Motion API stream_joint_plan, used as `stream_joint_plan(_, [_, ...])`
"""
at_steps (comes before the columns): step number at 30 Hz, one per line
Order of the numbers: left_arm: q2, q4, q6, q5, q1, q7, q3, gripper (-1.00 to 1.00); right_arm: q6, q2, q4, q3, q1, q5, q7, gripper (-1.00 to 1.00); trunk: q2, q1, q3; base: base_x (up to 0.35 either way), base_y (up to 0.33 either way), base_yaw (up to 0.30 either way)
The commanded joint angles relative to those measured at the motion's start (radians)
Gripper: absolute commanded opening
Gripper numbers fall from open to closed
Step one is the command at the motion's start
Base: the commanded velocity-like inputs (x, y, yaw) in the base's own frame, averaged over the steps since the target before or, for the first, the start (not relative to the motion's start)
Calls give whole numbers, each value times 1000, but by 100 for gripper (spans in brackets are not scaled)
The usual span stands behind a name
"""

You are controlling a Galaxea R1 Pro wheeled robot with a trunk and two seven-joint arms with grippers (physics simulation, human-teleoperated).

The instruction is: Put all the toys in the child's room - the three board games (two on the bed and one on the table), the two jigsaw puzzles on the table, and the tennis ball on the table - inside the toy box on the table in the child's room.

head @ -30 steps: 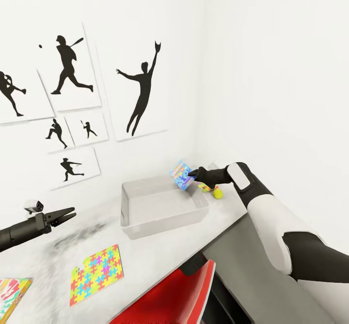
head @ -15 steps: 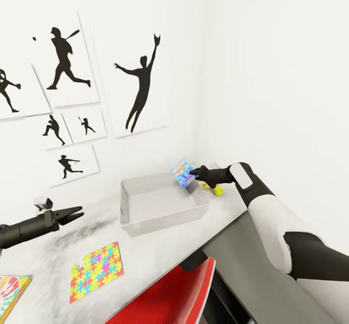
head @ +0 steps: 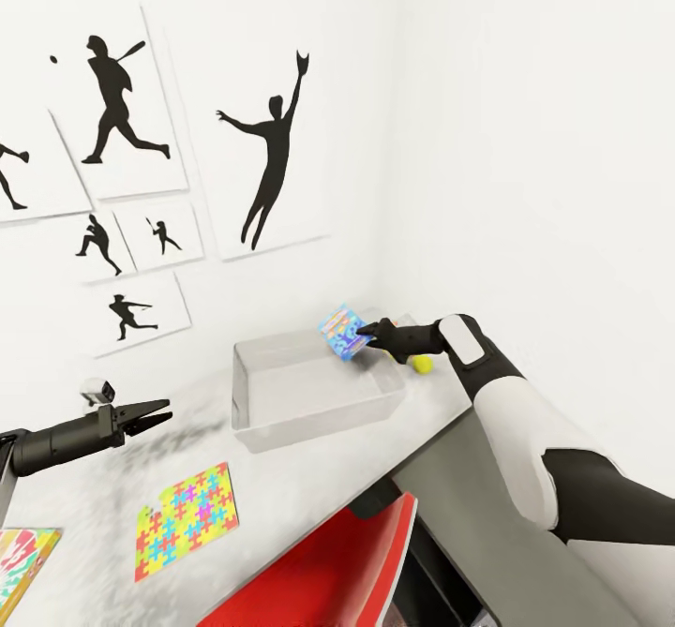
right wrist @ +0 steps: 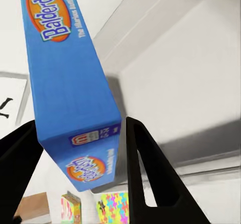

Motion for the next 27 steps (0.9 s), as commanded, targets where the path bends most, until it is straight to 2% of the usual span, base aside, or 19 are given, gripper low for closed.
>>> stream_joint_plan(1, [0, 0, 11, 0, -1, -4, 1, 100, 6, 3, 0, -5, -1, -9, 2, -100, -2, 1, -4, 0, 0, 0])
stream_joint_plan(11, [1, 0, 12, -1, -1, -4, 4, 100, 8, 5, 1, -9, -1, -52, -53, -100, -2, 1, -20, 0, 0, 0])
stream_joint_plan(15, [1, 0, 12, -1, -1, -4, 4, 100, 8, 5, 1, -29, 0, -72, -90, -100, -2, 1, -27, 0, 0, 0])
stream_joint_plan(27, [1, 0, 12, -1, -1, -4, 3, 100, 28, 6, 1, -91, -3, -84, -196, -100, -2, 1, -47, 0, 0, 0])
